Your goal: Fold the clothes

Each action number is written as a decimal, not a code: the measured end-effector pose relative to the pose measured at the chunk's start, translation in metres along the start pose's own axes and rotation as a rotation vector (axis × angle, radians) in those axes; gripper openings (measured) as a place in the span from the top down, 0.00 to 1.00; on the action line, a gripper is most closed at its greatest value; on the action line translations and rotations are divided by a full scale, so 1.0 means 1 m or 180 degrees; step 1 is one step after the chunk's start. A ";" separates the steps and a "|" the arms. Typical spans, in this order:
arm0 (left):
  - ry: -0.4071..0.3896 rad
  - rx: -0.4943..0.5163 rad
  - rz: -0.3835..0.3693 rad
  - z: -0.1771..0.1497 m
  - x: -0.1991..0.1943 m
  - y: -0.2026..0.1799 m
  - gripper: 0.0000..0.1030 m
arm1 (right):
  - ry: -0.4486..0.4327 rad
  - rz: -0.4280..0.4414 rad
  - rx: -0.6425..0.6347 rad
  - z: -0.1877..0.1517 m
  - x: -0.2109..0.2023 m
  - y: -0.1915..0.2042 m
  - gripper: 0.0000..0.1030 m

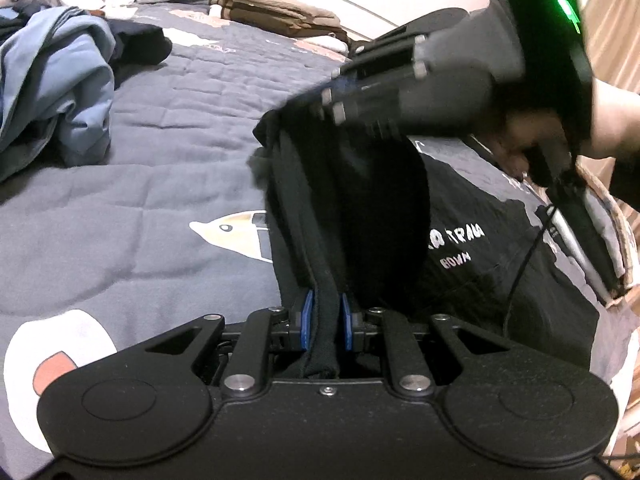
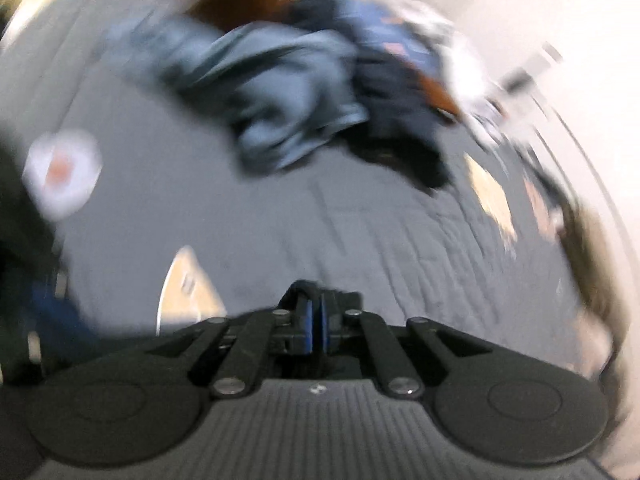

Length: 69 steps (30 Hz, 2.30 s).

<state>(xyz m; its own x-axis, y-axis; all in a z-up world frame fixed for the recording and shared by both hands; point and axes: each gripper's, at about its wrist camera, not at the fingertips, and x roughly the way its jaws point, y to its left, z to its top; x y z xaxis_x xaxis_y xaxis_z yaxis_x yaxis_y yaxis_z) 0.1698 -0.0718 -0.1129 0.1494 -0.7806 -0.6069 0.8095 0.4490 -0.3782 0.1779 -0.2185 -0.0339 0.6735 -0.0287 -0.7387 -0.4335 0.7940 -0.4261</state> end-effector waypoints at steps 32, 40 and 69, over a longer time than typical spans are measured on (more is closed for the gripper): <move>-0.0006 -0.0242 0.0138 0.002 -0.001 0.022 0.91 | -0.0873 0.0824 0.3436 -0.042 0.018 -0.103 0.94; 0.0007 -0.0276 0.0161 0.003 -0.003 0.022 0.90 | -0.0597 0.0767 0.2172 -0.026 -0.029 -0.070 0.55; -0.0008 -0.0329 0.0233 0.008 -0.015 0.025 0.74 | -0.0194 0.0876 0.2740 -0.097 -0.024 -0.047 0.97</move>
<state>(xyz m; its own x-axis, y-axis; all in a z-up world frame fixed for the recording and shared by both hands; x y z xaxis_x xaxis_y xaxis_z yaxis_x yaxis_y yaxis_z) 0.1925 -0.0522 -0.1083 0.2076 -0.7451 -0.6339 0.7335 0.5473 -0.4031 0.1241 -0.3144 -0.0472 0.6534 0.2420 -0.7173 -0.0026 0.9482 0.3176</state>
